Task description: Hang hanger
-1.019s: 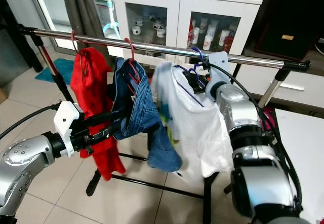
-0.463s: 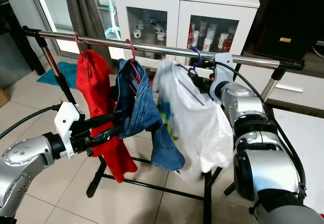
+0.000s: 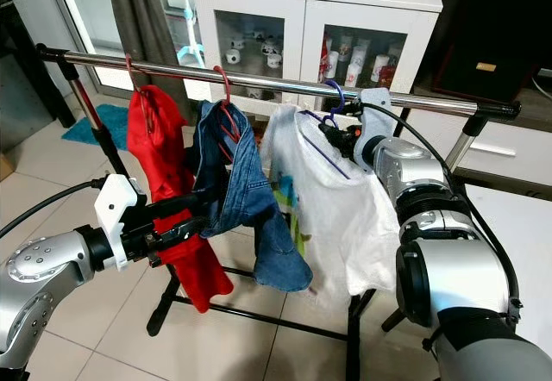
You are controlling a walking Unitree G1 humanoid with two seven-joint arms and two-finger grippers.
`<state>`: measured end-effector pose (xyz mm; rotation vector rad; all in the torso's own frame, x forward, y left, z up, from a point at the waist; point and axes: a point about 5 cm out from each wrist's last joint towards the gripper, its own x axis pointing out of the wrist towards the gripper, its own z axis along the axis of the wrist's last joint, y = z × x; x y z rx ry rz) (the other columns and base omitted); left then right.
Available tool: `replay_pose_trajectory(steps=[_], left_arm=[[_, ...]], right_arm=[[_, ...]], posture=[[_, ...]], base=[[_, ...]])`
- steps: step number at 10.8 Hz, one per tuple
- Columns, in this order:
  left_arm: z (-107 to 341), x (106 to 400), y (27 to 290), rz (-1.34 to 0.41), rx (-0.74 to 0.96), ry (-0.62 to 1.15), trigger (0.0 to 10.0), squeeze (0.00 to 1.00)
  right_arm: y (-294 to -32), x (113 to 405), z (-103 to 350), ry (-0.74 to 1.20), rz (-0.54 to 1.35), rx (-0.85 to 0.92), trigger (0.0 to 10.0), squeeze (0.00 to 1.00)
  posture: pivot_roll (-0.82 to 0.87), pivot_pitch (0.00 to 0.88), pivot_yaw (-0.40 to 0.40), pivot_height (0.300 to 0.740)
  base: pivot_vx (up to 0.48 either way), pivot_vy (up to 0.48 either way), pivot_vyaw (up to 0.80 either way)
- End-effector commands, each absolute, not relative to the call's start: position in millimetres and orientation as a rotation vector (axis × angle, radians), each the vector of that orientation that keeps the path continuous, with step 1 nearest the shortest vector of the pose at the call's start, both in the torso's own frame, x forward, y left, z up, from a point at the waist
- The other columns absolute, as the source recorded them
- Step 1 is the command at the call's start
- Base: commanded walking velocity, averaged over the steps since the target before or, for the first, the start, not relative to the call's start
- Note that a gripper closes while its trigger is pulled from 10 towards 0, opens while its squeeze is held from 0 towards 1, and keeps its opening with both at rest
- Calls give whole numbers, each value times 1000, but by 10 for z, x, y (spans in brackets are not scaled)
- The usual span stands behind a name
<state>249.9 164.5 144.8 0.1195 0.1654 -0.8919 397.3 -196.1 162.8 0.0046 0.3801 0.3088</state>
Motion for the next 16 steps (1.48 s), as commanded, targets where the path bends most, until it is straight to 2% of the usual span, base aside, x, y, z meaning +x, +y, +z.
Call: replay_pose_trajectory(steps=[1,10,14,16], left_arm=[[1461,2492,1627,-907,125,167,10000,0],[1428,2520,1587,-903,130,168,10000,0],[1356,2665,1511,-737,152,153,10000,0],[1357,2738,1522,-620,165,134,10000,0]], right_arm=[[-1962,4011,1740,366,316,-13,0,0],[-1976,4020,1798,359,339,15,0,0],[-2042,3979,1890,266,330,34,0,0],[-1976,3779,1828,195,353,8,0,0]], posture=[[-87,0,12,740],[-116,0,25,740],[-137,0,30,740],[-130,0,20,740]], base=[[0,0,0],[0,0,0],[0,0,0],[0,0,0]])
